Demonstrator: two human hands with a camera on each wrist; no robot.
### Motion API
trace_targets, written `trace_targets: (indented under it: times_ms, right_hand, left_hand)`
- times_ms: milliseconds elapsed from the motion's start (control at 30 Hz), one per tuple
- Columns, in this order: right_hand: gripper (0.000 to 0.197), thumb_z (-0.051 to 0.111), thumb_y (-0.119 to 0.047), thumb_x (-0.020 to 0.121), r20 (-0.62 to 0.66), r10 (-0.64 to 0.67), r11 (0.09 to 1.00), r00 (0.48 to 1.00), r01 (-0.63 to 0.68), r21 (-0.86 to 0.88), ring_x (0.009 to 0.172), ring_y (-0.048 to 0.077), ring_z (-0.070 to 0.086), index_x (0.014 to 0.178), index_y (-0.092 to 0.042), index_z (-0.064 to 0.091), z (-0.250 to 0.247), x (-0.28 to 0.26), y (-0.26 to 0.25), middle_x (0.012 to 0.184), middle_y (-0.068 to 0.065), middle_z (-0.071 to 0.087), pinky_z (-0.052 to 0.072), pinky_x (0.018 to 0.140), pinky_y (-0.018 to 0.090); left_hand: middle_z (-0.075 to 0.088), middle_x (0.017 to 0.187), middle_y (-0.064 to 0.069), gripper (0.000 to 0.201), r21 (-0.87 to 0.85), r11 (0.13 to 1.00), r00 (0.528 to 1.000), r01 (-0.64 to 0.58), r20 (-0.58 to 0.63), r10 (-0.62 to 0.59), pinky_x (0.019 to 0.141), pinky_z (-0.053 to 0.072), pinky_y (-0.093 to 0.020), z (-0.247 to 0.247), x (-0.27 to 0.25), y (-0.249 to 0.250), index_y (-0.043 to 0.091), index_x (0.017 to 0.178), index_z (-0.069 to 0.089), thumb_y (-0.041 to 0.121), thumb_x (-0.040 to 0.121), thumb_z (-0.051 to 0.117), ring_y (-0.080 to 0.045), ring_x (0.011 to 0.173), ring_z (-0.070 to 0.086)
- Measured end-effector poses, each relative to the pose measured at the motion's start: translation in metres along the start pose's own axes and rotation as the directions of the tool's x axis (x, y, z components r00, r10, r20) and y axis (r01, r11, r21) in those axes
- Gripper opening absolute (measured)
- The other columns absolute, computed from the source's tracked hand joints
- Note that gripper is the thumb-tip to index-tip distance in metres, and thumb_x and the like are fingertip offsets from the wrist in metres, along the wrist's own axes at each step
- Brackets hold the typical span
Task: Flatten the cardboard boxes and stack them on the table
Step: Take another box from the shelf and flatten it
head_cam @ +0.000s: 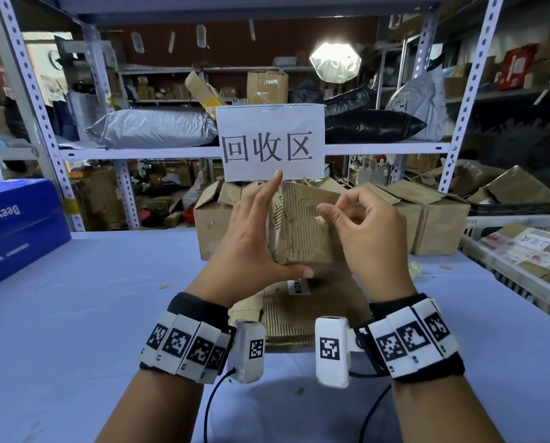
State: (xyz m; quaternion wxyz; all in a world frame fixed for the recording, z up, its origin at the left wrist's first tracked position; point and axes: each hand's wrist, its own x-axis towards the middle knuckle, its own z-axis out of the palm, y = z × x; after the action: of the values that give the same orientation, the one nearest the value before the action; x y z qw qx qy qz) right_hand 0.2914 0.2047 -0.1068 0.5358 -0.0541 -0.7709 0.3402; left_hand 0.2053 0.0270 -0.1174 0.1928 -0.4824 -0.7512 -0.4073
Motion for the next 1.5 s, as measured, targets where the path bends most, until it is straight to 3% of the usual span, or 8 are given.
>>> trace_targets:
  times_ms: [233,667,800,900,1067,1133,1267,1500]
  right_hand:
    - [0.04,0.062,-0.071,0.074,0.122,-0.049,0.997,0.991,0.056,-0.056,0.077,0.0,0.053,0.078,-0.031,0.064,-0.001,-0.002,0.0,0.092,-0.017,0.058,0.043,0.066,0.019]
    - [0.007,0.07,-0.029,0.092,0.126,0.035,0.999,0.991,-0.032,-0.03,0.073,0.002,0.063,0.085,-0.029,0.068,-0.001,-0.002,0.005,0.074,-0.014,0.067,0.052,0.067,0.027]
    - [0.03,0.069,-0.026,0.093,0.104,0.073,0.988,0.992,-0.086,0.127,0.055,0.005,0.064,0.095,-0.041,0.044,-0.001,-0.004,0.004,0.076,-0.012,0.07,0.045,0.056,0.011]
    - [0.024,0.068,-0.023,0.093,0.107,0.04,0.996,0.993,-0.048,0.074,0.052,0.007,0.063,0.083,-0.039,0.053,-0.003,-0.003,0.006,0.074,-0.011,0.068,0.048,0.054,0.018]
    - [0.011,0.066,-0.039,0.093,0.059,-0.01,0.999,0.998,0.013,-0.052,0.069,0.002,0.063,0.086,-0.032,0.069,-0.005,-0.002,0.01,0.071,-0.016,0.066,0.053,0.061,0.029]
    - [0.033,0.053,-0.055,0.095,0.061,-0.04,0.995,0.997,0.045,-0.09,0.068,0.0,0.059,0.086,-0.027,0.07,-0.006,-0.003,0.011,0.071,-0.017,0.062,0.046,0.057,0.027]
    - [0.05,0.046,-0.076,0.084,0.074,-0.041,0.984,0.996,0.053,-0.17,0.075,0.009,0.058,0.074,-0.032,0.066,-0.008,-0.002,0.007,0.083,-0.011,0.061,0.045,0.062,0.029]
    - [0.04,0.067,-0.062,0.083,0.026,0.085,0.961,0.996,-0.075,-0.266,0.062,0.009,0.056,0.068,-0.025,0.063,-0.004,0.003,0.004,0.063,-0.01,0.059,0.039,0.054,0.026]
  left_hand:
    - [0.02,0.159,0.015,0.134,-0.013,1.0,1.0,0.025,-0.015,-0.025,0.116,0.023,-0.034,-0.001,-0.001,-0.002,0.043,0.159,0.003,0.064,0.057,0.087,-0.007,0.149,0.02]
    - [0.016,0.148,0.031,0.133,-0.015,1.0,1.0,0.005,-0.003,-0.005,0.113,0.02,-0.028,-0.002,-0.002,-0.003,0.048,0.157,0.001,0.063,0.056,0.087,-0.001,0.147,0.018]
    - [0.014,0.147,0.039,0.133,-0.009,1.0,1.0,0.005,-0.002,-0.005,0.114,0.021,-0.031,-0.004,-0.002,-0.005,0.052,0.156,0.0,0.064,0.056,0.087,0.0,0.146,0.017]
    - [0.013,0.147,0.04,0.134,-0.011,1.0,1.0,0.006,0.0,-0.006,0.112,0.02,-0.028,-0.003,-0.002,-0.006,0.052,0.156,0.0,0.062,0.055,0.088,0.002,0.146,0.016]
    - [0.005,0.14,0.055,0.134,-0.009,1.0,1.0,0.014,-0.005,-0.014,0.112,0.021,-0.031,-0.005,-0.001,-0.007,0.058,0.154,-0.001,0.065,0.053,0.087,0.004,0.144,0.016]
    - [0.004,0.139,0.057,0.134,-0.003,1.0,1.0,0.015,-0.006,-0.015,0.113,0.021,-0.032,-0.006,-0.001,-0.009,0.059,0.154,-0.001,0.065,0.053,0.087,0.004,0.144,0.016]
    - [0.012,0.148,0.042,0.134,0.0,1.0,1.0,0.017,0.002,-0.017,0.116,0.021,-0.035,-0.005,-0.002,-0.009,0.052,0.156,0.0,0.064,0.055,0.087,-0.002,0.148,0.016]
    - [0.025,0.157,0.011,0.134,-0.013,1.0,1.0,0.006,0.017,-0.006,0.119,0.026,-0.04,-0.003,0.001,-0.004,0.042,0.16,0.005,0.059,0.057,0.089,-0.012,0.149,0.022]
